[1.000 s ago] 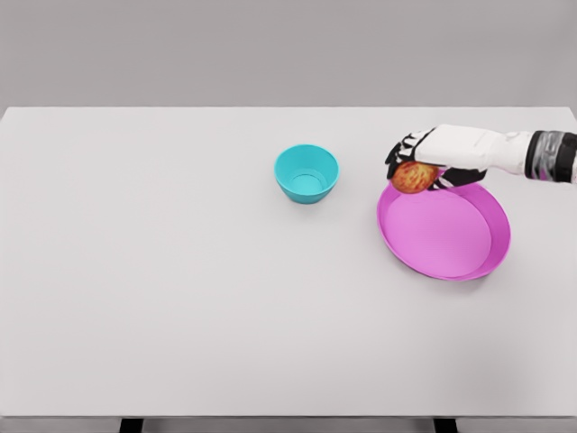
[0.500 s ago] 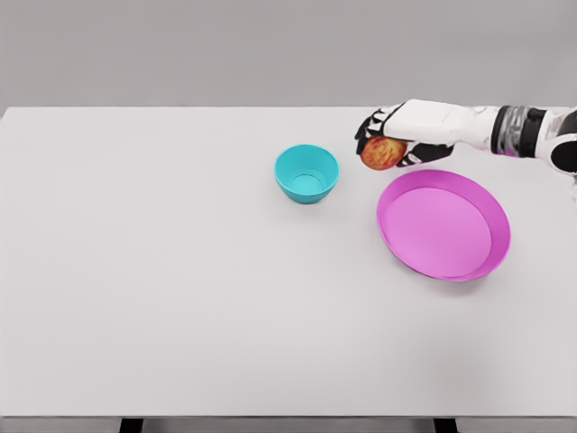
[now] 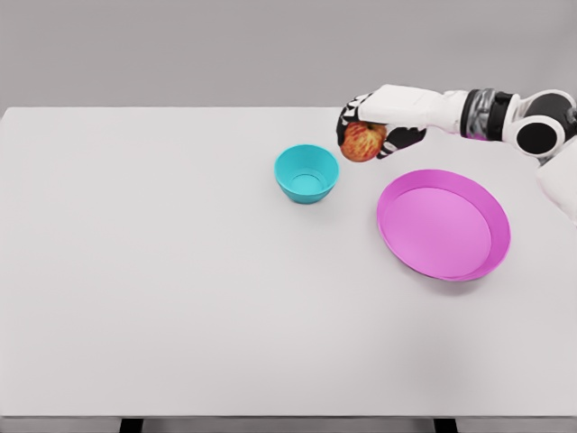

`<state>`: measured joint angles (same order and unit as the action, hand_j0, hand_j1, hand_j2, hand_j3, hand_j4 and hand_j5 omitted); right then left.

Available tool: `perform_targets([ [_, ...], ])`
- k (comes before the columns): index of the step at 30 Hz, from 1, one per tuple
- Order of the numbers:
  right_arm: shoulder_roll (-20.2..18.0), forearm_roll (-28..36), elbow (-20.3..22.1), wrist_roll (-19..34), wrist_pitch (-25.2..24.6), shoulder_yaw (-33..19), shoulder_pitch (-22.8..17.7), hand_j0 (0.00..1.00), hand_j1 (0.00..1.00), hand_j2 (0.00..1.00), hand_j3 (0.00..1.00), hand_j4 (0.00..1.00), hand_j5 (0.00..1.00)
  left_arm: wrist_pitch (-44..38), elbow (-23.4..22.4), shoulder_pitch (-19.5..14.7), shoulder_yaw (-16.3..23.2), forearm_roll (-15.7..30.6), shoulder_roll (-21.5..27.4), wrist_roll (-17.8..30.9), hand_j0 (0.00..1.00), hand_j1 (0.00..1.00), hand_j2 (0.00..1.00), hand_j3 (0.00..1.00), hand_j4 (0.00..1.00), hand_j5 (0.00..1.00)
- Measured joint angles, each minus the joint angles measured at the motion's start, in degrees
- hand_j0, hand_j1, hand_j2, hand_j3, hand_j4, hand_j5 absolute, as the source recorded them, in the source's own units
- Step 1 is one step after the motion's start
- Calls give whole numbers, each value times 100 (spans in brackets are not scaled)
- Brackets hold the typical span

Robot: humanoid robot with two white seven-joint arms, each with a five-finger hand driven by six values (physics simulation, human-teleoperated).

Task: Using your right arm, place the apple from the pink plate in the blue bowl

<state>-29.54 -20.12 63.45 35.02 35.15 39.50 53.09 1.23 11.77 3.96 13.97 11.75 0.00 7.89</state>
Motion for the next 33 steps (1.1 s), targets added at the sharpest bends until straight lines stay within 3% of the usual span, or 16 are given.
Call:
perform_targets([
  [19, 722, -345, -550, 0, 1, 30, 220, 53, 53, 53, 53, 53, 53, 1, 0, 0, 0, 0, 0, 0, 100, 100, 100, 100, 100, 100],
  [33, 1072, -411, -891, 0, 1, 356, 413, 53, 53, 53, 53, 53, 53, 1, 0, 0, 0, 0, 0, 0, 100, 100, 100, 100, 100, 100],
])
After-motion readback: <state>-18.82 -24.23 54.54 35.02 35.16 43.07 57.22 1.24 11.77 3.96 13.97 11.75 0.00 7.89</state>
